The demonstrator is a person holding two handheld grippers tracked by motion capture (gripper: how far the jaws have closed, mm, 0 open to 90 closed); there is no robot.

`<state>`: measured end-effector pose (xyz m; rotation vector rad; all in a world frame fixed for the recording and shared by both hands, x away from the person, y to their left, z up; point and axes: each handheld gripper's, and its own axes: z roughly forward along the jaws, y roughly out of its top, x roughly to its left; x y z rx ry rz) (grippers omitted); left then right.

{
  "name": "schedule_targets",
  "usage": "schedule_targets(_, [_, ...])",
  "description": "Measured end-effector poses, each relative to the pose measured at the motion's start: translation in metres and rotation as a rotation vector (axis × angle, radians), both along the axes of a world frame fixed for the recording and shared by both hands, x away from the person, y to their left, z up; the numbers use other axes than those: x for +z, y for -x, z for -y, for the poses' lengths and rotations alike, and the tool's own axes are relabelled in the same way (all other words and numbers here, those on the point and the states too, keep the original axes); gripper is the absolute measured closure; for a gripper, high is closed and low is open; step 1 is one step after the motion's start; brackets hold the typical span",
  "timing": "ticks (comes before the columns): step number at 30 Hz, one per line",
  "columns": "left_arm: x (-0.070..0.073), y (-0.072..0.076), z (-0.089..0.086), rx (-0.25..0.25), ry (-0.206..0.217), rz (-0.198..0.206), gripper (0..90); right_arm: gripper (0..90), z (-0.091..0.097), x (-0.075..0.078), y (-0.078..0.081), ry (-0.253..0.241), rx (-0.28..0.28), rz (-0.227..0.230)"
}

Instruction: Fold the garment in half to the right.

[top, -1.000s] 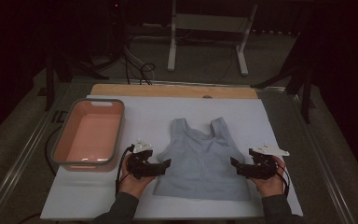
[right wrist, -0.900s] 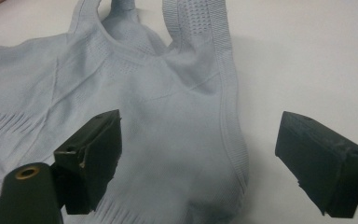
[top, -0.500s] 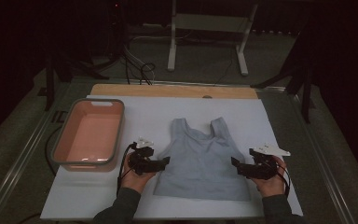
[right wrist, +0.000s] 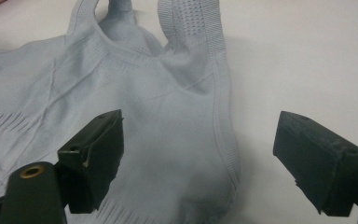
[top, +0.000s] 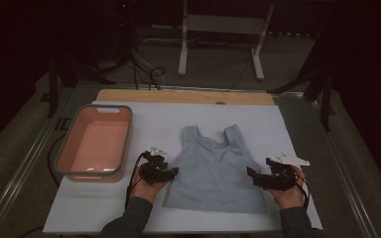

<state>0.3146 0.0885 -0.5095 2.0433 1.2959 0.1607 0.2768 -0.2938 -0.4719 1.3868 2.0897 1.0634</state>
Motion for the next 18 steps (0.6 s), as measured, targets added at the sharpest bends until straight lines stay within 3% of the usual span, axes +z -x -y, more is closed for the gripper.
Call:
schedule_targets(9, [-0.0023, -0.0017, 0.0089, -0.001, -0.008, -0.024, 65.1, 16.8, -0.0004, 0.0003, -0.0001, 0.003, 0.008, 0.001])
schedule_targets(12, [-0.0003, -0.0017, 0.0104, -0.013, -0.007, -0.027, 77.5, 16.9, -0.0008, 0.0005, 0.0001, 0.005, 0.01, -0.001])
schedule_targets(18, [0.0068, 0.001, 0.0063, -0.022, 0.007, -0.004, 81.7, 17.2, 0.0004, 0.0012, 0.0005, 0.006, 0.009, 0.001])
